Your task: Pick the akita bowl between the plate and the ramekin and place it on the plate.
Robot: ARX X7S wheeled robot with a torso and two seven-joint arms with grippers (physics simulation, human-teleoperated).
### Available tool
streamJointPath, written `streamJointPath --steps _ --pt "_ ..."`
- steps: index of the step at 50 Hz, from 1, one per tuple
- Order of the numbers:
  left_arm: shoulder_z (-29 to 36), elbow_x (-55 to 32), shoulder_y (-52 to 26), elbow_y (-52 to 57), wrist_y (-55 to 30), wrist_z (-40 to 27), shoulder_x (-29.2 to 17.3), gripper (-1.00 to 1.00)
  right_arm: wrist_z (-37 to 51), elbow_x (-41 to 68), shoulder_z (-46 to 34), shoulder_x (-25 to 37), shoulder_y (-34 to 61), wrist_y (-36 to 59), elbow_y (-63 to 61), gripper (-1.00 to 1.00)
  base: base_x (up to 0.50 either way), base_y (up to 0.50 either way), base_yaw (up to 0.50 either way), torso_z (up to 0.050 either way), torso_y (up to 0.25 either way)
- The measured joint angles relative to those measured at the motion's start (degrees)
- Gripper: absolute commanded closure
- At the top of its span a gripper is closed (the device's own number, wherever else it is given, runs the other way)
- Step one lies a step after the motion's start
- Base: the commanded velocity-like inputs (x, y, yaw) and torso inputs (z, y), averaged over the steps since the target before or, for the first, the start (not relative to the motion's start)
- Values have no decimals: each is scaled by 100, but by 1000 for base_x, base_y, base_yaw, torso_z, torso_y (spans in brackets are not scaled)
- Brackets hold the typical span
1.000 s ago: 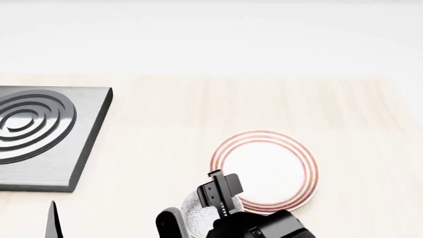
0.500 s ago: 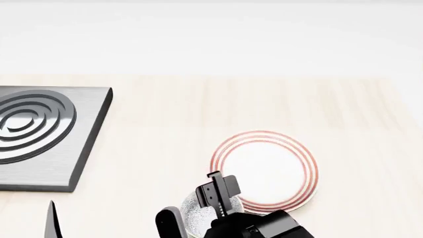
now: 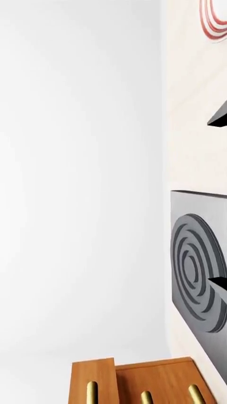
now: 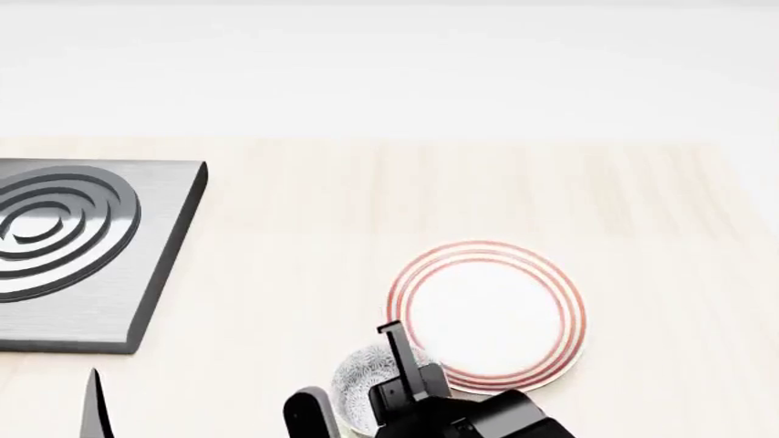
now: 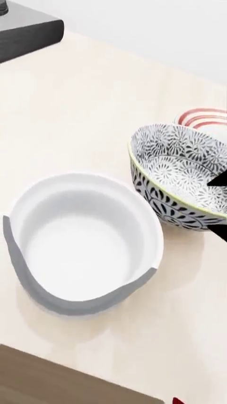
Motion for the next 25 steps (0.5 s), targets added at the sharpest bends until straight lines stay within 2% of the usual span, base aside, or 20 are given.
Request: streamJointPath --steps 25 --pt "34 -11 12 43 -3 -53 -40 -100 -65 -42 -58 119 22 123 -156 100 0 0 0 0 0"
